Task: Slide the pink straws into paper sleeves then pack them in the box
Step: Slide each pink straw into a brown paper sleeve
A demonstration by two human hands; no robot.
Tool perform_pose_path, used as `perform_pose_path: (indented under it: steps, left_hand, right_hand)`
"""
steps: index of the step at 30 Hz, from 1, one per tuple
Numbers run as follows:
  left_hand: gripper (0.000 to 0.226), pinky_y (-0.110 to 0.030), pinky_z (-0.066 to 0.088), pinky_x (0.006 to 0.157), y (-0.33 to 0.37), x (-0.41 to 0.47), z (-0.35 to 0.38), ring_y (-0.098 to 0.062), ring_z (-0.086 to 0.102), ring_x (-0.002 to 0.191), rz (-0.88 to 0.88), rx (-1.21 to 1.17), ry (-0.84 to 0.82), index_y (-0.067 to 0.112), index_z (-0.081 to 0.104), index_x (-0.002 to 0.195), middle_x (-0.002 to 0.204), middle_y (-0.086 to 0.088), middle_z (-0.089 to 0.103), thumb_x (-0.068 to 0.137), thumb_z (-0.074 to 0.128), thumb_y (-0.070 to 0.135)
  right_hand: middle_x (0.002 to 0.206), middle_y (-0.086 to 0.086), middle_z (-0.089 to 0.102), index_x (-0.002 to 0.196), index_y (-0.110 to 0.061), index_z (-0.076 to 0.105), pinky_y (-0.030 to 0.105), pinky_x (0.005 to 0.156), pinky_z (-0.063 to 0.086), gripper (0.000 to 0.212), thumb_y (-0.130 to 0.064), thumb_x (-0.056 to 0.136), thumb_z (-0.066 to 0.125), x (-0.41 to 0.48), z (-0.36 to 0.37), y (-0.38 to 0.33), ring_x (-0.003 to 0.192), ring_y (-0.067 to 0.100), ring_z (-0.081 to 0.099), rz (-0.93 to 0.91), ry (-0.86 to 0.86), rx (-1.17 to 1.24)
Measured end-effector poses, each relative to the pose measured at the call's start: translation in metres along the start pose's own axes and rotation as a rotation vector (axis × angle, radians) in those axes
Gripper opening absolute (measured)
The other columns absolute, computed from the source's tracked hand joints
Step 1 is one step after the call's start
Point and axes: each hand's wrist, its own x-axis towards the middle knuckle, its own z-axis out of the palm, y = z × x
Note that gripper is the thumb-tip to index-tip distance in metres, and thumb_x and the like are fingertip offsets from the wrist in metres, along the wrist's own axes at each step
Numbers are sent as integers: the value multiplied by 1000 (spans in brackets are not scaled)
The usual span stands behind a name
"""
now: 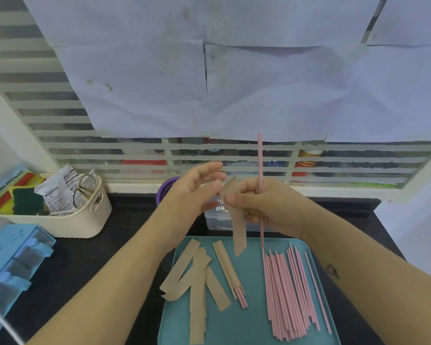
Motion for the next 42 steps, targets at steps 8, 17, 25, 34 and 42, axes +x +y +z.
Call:
perform_pose_path:
  steps: [8,17,25,34,42]
  left_hand:
    - [24,-32,55,84,-12,2,22,-21,69,91,-23,-208,88,4,65,105,95,-9,73,87,58,19]
    - [29,-35,55,75,-9,7,11,-16,70,82,-112,18,126,20,60,105,87,1,75,79,72,19]
    - [24,-20,49,59,1,6,14,-3,65,65,-99,80,40,18,67,102,75,8,73,78,73,21]
    - [13,-11,46,56,3,4,11,4,61,60,-99,96,21,18,71,94,70,16,70,84,65,25]
    - [14,-12,48,60,5,8,12,4,63,66,-115,73,-4,21,73,94,76,12,73,83,65,26]
  right_hand:
    - [56,-10,63,80,-15,69,15,52,46,13,-26,87,63,0,14,5,48,2,50,-75,248,-166]
    - [44,2,50,61,-9,62,28,51,38,68,-51,97,23,-15,-35,-30,43,15,42,-318,440,138]
    - [80,7,72,85,-11,70,11,69,52,8,-17,84,67,-27,-18,-31,80,17,69,-357,366,-249]
    - [96,11,73,93,-4,61,35,84,57,12,-13,89,56,-16,-21,-14,97,22,70,-305,261,47]
    - [94,13,71,95,-4,58,41,88,55,15,-16,87,52,-11,-22,-9,98,26,68,-288,179,181]
